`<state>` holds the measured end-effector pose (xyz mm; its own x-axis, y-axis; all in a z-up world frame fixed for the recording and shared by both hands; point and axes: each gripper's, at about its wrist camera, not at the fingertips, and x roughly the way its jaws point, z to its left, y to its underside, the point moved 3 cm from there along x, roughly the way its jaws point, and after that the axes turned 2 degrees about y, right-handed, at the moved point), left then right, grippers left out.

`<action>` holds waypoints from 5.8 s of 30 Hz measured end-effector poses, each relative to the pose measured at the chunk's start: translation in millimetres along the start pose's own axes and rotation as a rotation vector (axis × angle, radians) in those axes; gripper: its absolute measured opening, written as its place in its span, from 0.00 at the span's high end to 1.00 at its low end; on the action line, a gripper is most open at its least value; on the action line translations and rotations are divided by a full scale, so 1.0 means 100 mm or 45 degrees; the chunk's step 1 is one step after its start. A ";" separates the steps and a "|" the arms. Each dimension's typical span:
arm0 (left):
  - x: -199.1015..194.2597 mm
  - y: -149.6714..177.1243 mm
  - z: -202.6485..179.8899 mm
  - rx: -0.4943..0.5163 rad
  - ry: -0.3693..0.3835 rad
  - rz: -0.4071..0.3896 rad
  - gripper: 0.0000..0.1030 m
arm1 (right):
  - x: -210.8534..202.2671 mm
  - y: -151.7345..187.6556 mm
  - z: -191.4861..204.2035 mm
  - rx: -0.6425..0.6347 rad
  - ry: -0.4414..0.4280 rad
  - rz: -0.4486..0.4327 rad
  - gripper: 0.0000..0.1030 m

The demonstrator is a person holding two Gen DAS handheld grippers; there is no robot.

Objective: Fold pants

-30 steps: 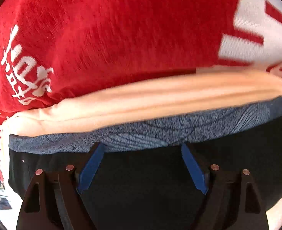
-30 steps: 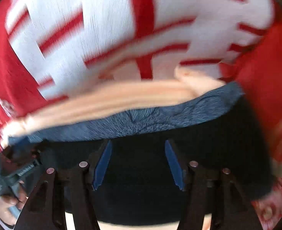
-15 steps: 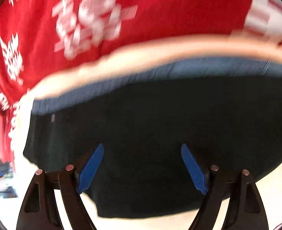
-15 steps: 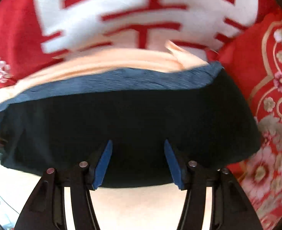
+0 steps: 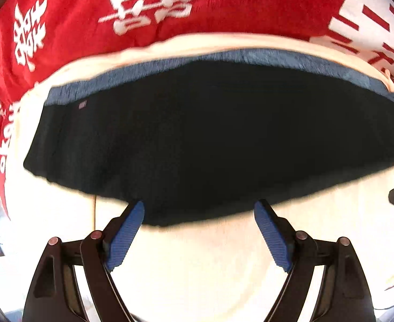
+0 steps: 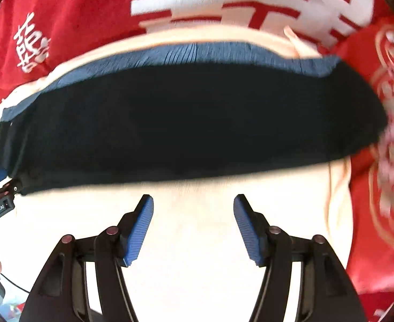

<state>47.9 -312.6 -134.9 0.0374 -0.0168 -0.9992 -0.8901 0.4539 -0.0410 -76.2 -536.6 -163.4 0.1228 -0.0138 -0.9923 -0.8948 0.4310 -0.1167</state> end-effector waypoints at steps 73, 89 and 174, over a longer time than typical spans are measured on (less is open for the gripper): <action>-0.12 0.33 -0.42 0.127 0.008 0.125 0.17 | -0.09 0.66 -0.70 0.310 -0.049 0.114 0.24; -0.09 0.28 -0.55 0.162 0.002 0.138 0.17 | -0.09 0.56 -0.84 0.338 -0.059 0.106 0.24; 0.32 -0.72 -1.54 0.192 -0.042 -0.006 0.16 | 0.07 -0.26 -2.03 0.824 -0.494 -0.384 0.31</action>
<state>42.8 -483.0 -163.8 0.0587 0.0084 -0.9982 -0.8117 0.5825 -0.0428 -139.3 -730.8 -175.5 0.5652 0.0500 -0.8234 -0.3882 0.8968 -0.2121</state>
